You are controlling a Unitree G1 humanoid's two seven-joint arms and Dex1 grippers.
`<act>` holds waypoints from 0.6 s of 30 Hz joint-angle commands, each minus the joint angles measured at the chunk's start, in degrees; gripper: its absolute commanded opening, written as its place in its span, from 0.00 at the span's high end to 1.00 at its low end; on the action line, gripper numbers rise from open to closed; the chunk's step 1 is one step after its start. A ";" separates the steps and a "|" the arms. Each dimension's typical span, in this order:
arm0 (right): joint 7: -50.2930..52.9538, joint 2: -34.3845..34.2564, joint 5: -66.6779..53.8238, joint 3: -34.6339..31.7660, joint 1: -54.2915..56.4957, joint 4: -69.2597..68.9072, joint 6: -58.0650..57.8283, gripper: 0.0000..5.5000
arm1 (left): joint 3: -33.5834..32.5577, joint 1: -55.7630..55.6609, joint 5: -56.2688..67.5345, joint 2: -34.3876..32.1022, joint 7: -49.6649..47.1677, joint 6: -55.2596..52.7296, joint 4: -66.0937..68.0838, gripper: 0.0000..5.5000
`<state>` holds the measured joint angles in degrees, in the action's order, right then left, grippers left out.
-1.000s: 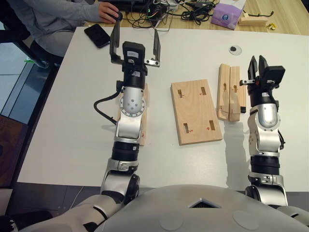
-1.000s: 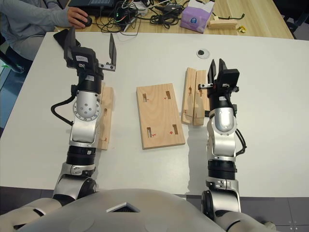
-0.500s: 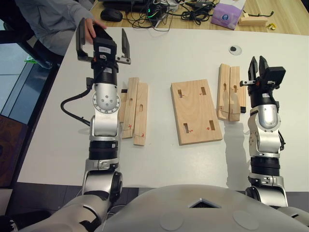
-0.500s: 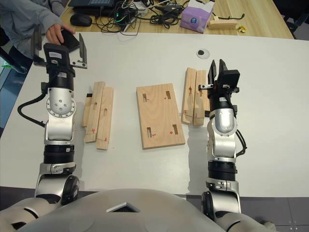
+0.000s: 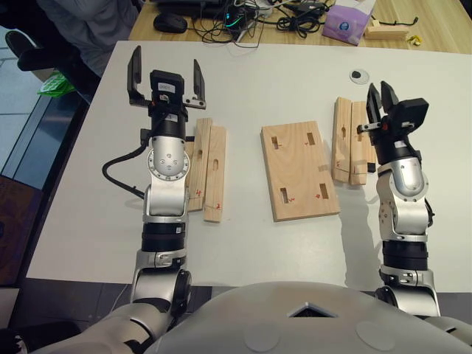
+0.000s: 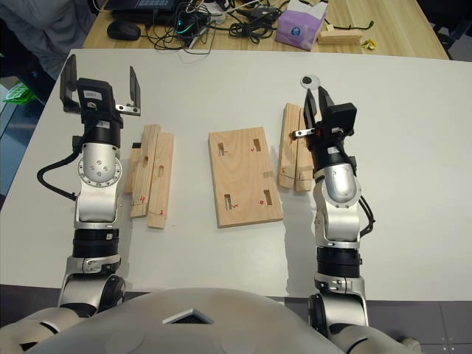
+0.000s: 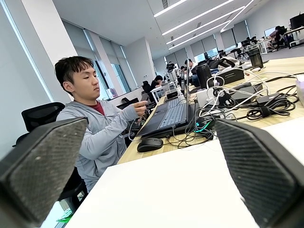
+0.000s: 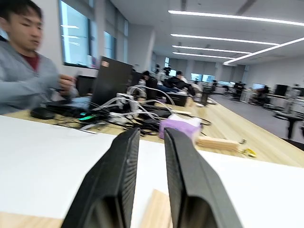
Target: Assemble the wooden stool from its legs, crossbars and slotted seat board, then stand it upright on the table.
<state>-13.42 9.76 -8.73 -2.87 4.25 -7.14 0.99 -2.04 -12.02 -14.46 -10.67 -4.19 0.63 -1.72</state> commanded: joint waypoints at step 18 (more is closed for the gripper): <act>-8.73 2.78 -2.65 6.72 -7.41 -8.08 -7.76 0.83 | -0.14 13.57 2.18 -14.37 23.52 -27.91 -13.91 0.10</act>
<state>-19.92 12.80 -9.31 1.71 -2.28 -13.29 -4.48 -2.79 1.22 -12.75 -24.52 18.44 -25.92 -15.14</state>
